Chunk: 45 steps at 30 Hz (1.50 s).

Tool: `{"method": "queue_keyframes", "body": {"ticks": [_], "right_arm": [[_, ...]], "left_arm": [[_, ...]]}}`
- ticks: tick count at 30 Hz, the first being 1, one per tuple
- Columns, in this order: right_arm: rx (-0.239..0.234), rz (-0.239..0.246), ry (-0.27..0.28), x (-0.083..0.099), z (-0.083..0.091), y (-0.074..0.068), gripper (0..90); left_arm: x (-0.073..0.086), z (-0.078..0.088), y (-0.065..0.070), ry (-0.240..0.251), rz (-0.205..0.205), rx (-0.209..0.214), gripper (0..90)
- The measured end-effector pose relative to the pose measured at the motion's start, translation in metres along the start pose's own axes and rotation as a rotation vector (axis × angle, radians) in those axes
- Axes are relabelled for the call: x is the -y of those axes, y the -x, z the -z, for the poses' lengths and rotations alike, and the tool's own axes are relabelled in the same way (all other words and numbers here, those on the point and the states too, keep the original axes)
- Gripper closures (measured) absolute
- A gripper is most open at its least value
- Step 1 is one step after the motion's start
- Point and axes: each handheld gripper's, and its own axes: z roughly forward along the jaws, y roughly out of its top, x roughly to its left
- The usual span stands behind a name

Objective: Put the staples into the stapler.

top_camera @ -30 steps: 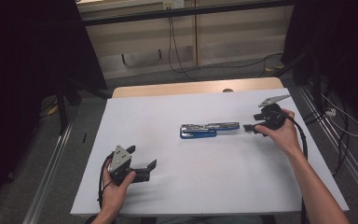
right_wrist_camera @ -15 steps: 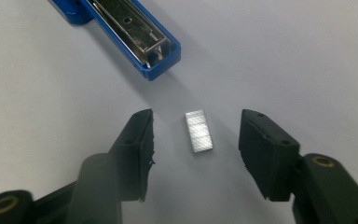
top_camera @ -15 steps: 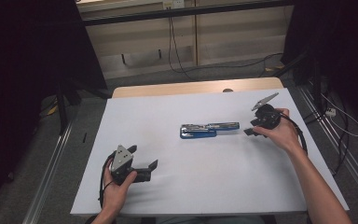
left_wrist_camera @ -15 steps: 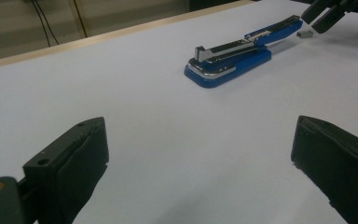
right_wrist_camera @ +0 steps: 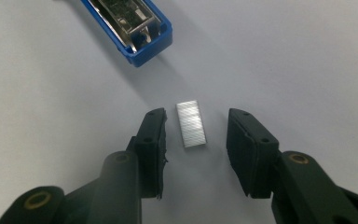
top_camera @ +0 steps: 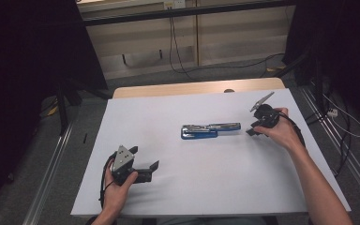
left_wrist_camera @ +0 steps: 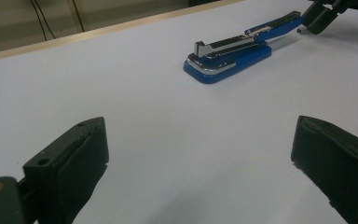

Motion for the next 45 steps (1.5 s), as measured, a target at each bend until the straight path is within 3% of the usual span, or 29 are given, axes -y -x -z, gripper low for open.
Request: {"method": "queue_keyframes", "body": {"ticks": [11, 18, 29, 40, 45], "right_arm": [[-0.008, -0.005, -0.013, -0.002, -0.003, -0.002, 68.6], [-0.018, -0.011, -0.038, -0.006, -0.003, -0.004, 79.0], [0.014, -0.029, -0.029, -0.005, -0.002, -0.008, 79.4], [0.015, -0.046, 0.018, 0.003, 0.002, -0.011, 79.4], [0.011, -0.068, 0.063, 0.006, 0.008, -0.009, 79.4]], "left_arm": [[0.000, 0.000, 0.000, -0.001, 0.005, -0.001, 4.1], [0.000, 0.000, 0.000, -0.004, 0.011, 0.000, 4.1], [0.001, 0.000, -0.002, -0.006, 0.025, -0.007, 4.1], [0.001, 0.000, -0.002, -0.007, 0.024, -0.004, 4.1], [0.001, 0.000, -0.003, -0.006, 0.024, -0.003, 4.1]]}}
